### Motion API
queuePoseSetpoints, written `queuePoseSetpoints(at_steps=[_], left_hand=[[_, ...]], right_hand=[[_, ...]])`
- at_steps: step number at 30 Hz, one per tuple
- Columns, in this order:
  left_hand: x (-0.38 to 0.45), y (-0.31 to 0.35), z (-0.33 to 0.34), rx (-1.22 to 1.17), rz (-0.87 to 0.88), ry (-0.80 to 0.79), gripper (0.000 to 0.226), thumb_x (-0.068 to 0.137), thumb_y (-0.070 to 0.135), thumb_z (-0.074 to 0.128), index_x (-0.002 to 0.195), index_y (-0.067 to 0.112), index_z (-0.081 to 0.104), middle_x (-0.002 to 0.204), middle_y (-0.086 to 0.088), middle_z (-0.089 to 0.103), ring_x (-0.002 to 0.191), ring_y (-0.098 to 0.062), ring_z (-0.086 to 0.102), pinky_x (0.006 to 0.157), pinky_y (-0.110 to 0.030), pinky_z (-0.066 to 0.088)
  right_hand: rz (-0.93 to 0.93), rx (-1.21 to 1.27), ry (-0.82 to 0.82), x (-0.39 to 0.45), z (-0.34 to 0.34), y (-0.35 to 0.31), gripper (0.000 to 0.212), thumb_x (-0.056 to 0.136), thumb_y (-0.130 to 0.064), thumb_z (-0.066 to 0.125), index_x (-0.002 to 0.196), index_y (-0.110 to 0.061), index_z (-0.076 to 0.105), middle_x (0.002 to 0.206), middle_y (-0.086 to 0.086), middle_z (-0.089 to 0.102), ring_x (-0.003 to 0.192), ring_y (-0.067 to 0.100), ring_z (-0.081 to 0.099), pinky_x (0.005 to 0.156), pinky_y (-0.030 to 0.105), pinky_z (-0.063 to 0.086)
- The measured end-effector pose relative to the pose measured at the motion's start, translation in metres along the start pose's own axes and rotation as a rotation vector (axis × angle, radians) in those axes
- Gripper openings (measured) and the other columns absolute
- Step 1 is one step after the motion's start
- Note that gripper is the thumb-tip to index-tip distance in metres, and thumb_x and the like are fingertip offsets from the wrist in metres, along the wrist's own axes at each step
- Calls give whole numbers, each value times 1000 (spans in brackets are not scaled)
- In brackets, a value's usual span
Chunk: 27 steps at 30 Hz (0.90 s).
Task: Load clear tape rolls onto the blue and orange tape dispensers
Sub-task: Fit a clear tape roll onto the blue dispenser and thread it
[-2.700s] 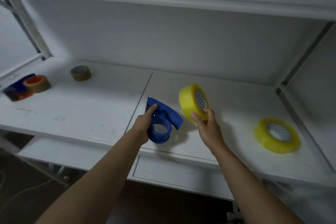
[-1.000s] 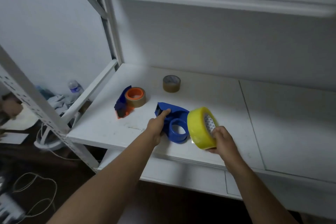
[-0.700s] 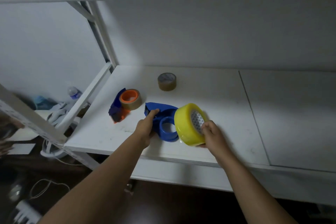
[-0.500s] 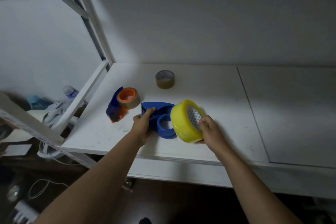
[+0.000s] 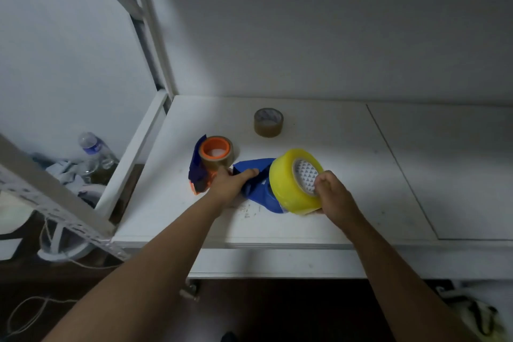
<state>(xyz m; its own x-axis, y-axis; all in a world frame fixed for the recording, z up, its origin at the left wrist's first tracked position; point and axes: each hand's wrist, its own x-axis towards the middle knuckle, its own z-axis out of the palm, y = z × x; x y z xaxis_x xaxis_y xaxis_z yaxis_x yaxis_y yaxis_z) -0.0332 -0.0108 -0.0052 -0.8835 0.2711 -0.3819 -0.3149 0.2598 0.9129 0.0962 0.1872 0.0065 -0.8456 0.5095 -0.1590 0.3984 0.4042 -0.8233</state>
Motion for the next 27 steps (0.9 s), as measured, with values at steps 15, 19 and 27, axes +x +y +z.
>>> queuePoseSetpoints(at_steps=[15,19,27], left_hand=[[19,-4,-26,438,180,-160,46,80,49,70,103,14,50,92,1,61,81,-10,59,71,-27,49],[28,1,-23,535,193,-189,41,79,51,68,96,15,56,92,-3,65,85,-18,61,73,-32,49],[34,23,-20,696,237,-352,45,87,45,62,127,24,55,116,-3,62,103,-21,60,92,-33,48]], right_hand=[[-113,-315,97,-19,8,-15,20,99,-25,41,91,-12,53,86,12,64,78,31,58,70,39,49],[-92,-322,54,-21,8,-14,17,97,-26,42,90,-15,52,85,9,65,78,28,60,69,39,50],[-23,-252,44,-17,2,-9,16,96,-33,44,89,-23,54,91,6,65,83,27,62,71,43,57]])
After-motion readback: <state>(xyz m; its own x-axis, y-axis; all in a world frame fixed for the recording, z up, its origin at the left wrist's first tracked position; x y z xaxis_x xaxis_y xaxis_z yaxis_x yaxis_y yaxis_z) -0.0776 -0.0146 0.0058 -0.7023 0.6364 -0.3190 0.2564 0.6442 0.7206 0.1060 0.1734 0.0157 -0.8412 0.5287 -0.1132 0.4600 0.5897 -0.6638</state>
